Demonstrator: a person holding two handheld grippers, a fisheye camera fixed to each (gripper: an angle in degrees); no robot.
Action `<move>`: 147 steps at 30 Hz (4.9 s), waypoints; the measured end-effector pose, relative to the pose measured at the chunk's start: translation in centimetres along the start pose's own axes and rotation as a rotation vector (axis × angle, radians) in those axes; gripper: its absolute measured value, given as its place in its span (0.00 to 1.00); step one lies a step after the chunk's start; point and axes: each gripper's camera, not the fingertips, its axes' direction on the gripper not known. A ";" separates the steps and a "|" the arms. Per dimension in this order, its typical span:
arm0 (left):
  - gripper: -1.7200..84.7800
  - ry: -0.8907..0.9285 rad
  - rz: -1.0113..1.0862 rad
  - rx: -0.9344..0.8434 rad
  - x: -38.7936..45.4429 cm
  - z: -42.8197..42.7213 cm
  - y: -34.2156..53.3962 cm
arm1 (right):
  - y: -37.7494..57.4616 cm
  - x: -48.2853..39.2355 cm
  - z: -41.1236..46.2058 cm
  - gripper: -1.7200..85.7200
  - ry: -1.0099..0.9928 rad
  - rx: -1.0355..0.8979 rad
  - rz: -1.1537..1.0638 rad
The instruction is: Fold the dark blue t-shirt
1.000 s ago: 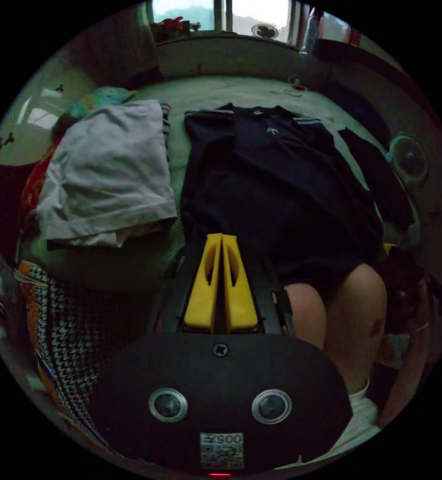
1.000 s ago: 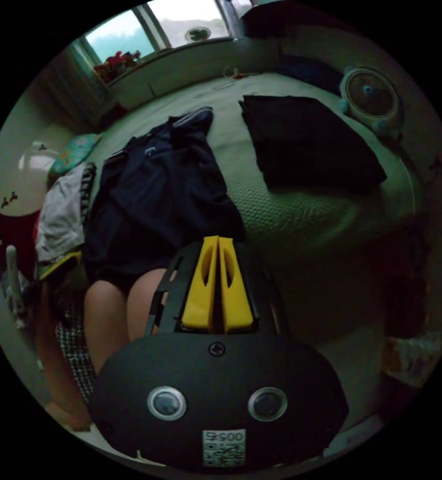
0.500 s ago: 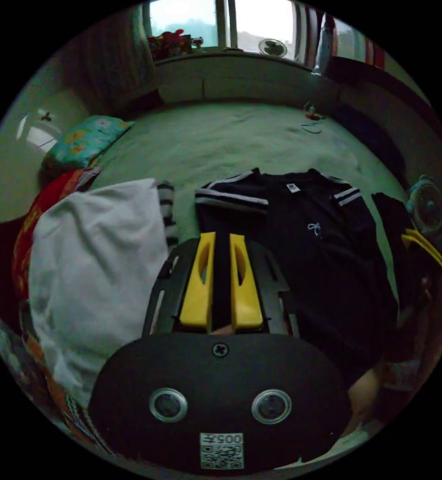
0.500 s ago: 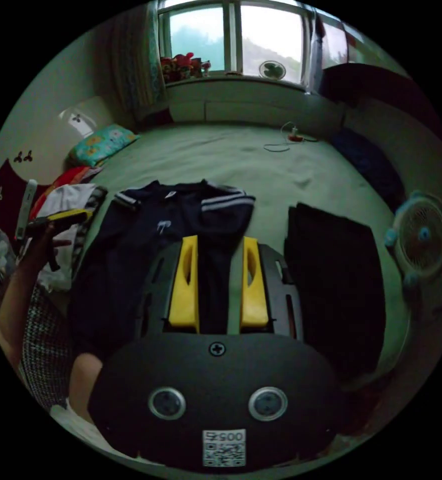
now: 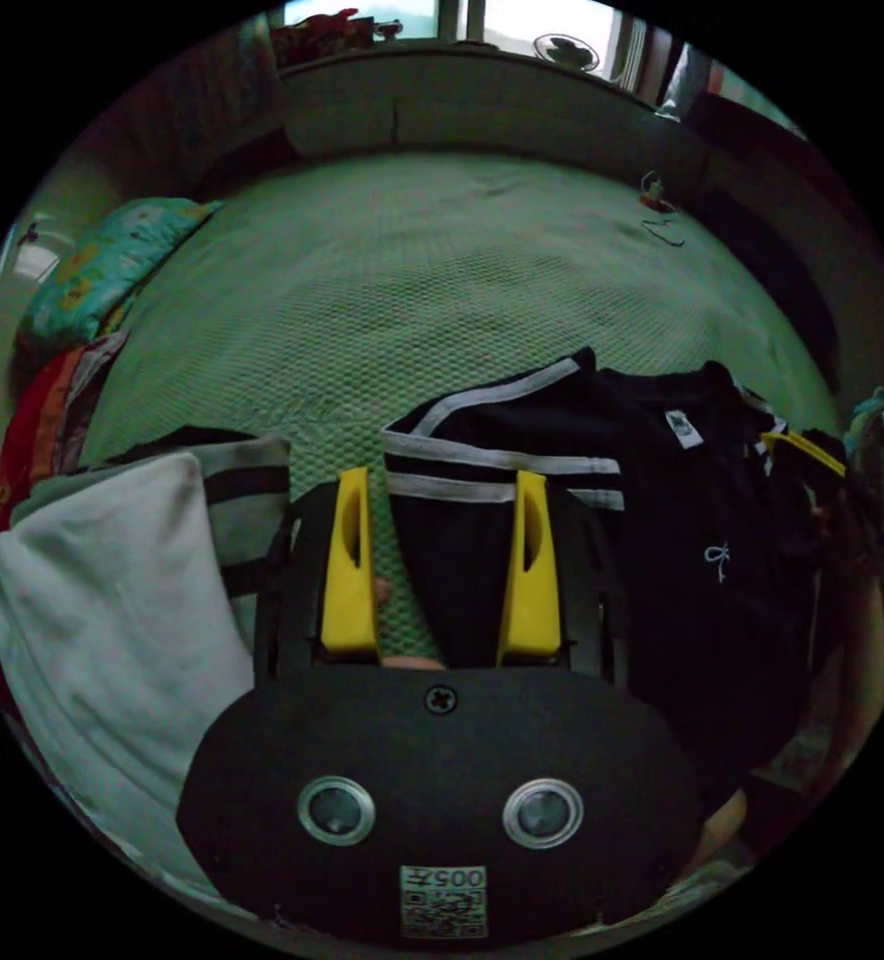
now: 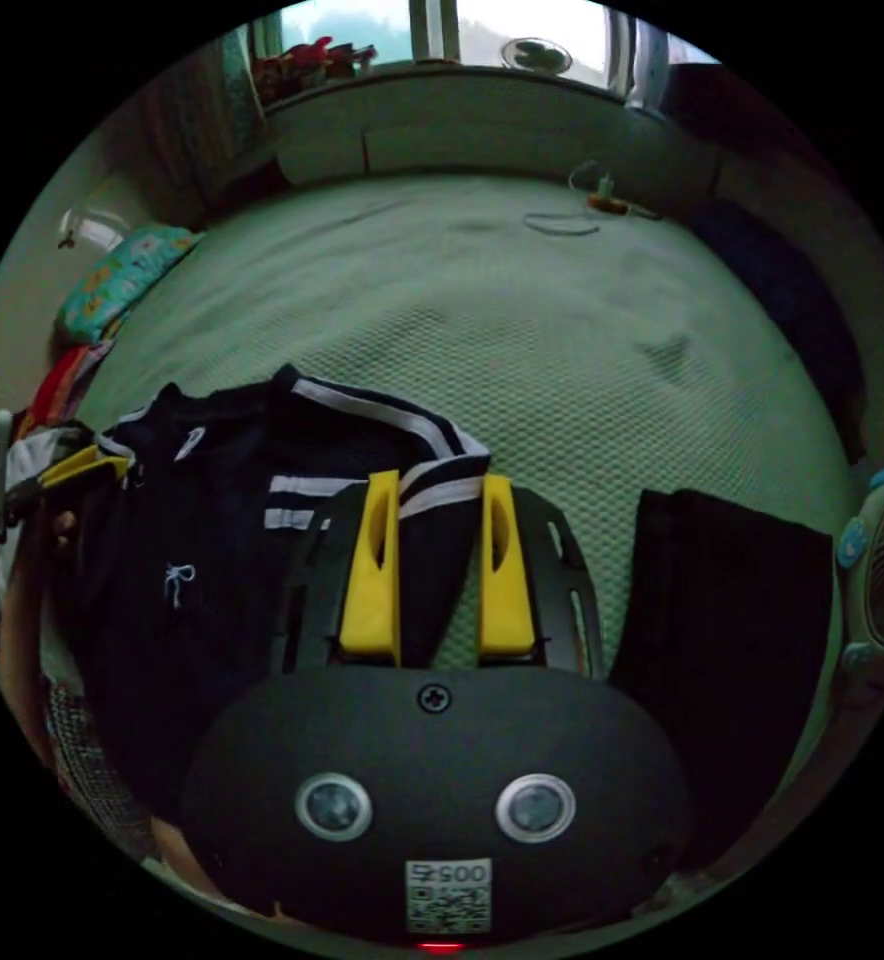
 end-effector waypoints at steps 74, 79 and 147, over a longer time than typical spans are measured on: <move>0.09 0.149 0.328 0.062 4.9 -17.8 19.6 | 9.3 -8.7 -19.0 0.01 -0.155 -0.042 -0.449; 0.12 0.124 0.307 0.039 5.1 -17.8 24.5 | 15.3 -7.3 -20.3 0.01 -0.178 -0.037 -0.453; 0.01 0.053 -0.039 0.063 17.4 -6.9 17.6 | 26.9 9.7 -15.9 0.01 -0.103 0.004 -0.220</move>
